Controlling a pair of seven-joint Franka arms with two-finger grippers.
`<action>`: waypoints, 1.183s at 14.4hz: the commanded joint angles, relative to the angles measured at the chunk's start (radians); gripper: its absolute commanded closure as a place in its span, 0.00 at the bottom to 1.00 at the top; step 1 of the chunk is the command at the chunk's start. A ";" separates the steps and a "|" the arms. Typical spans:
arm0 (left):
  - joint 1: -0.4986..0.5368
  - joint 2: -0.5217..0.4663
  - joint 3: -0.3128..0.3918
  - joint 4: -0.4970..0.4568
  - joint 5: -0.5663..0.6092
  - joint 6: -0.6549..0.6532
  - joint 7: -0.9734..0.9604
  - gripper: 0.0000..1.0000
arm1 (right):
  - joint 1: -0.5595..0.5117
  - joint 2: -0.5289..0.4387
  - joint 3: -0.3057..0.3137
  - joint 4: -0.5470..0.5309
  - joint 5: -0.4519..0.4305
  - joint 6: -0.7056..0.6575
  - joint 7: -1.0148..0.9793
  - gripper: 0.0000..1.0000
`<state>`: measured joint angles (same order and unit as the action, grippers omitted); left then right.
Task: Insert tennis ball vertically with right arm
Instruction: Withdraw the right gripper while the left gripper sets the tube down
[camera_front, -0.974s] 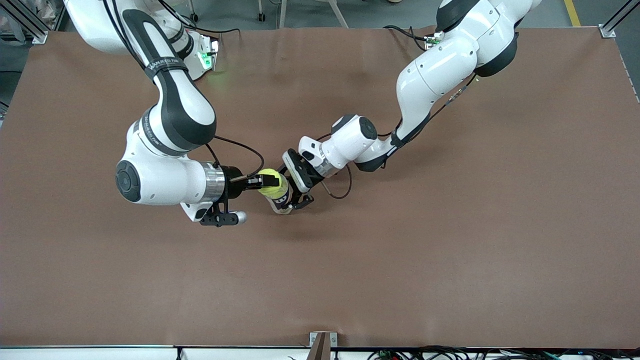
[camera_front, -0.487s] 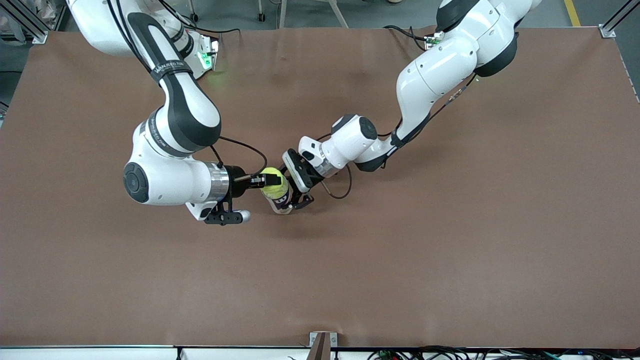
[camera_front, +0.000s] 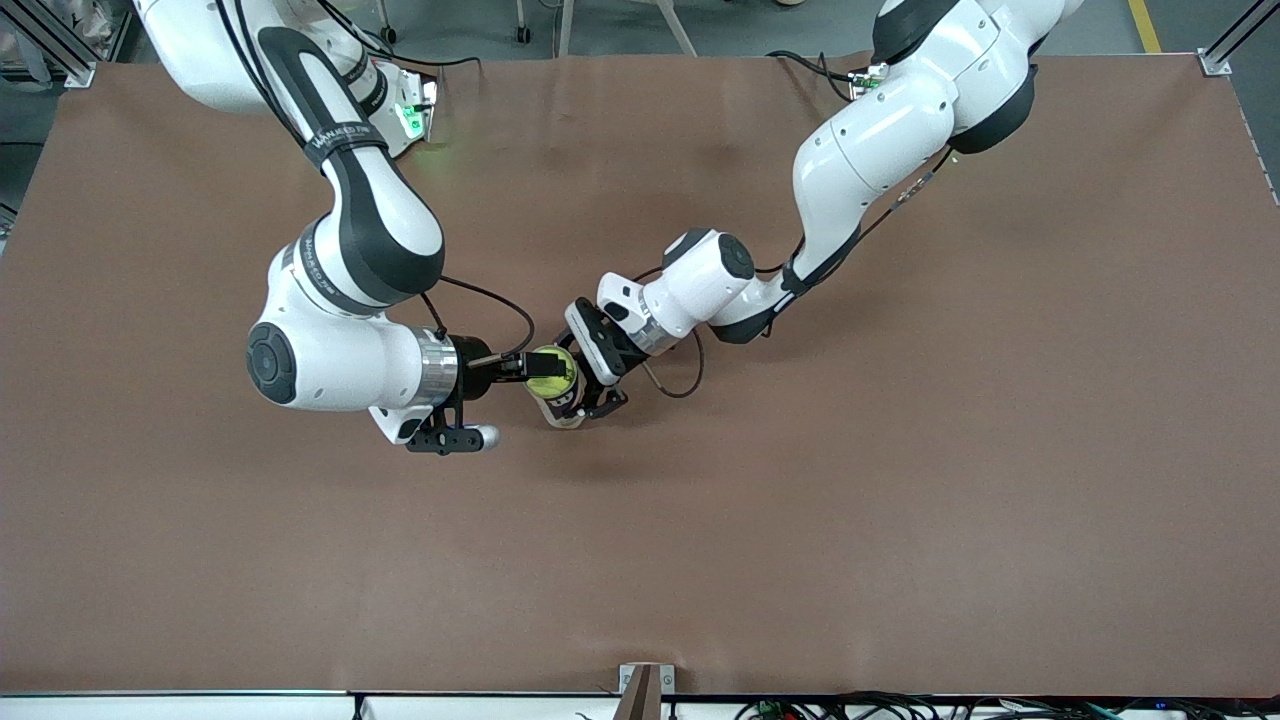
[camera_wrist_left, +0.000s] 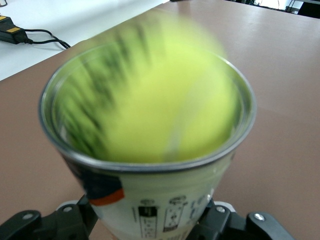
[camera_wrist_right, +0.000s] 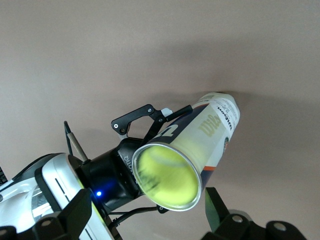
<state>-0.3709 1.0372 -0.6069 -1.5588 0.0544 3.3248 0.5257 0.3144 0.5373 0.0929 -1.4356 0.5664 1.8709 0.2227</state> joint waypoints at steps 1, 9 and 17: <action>-0.008 0.007 0.013 0.005 -0.007 -0.001 0.007 0.22 | 0.011 -0.005 -0.007 -0.006 -0.025 0.008 0.006 0.00; -0.006 0.009 0.013 0.005 -0.005 -0.001 0.004 0.20 | -0.113 -0.066 -0.048 0.023 -0.184 -0.129 0.003 0.00; -0.002 0.006 0.013 -0.004 -0.011 -0.001 -0.003 0.00 | -0.314 -0.203 -0.050 0.044 -0.460 -0.225 -0.025 0.00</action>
<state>-0.3705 1.0377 -0.6063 -1.5591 0.0544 3.3247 0.5246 0.0327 0.3644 0.0278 -1.3826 0.1577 1.6512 0.2018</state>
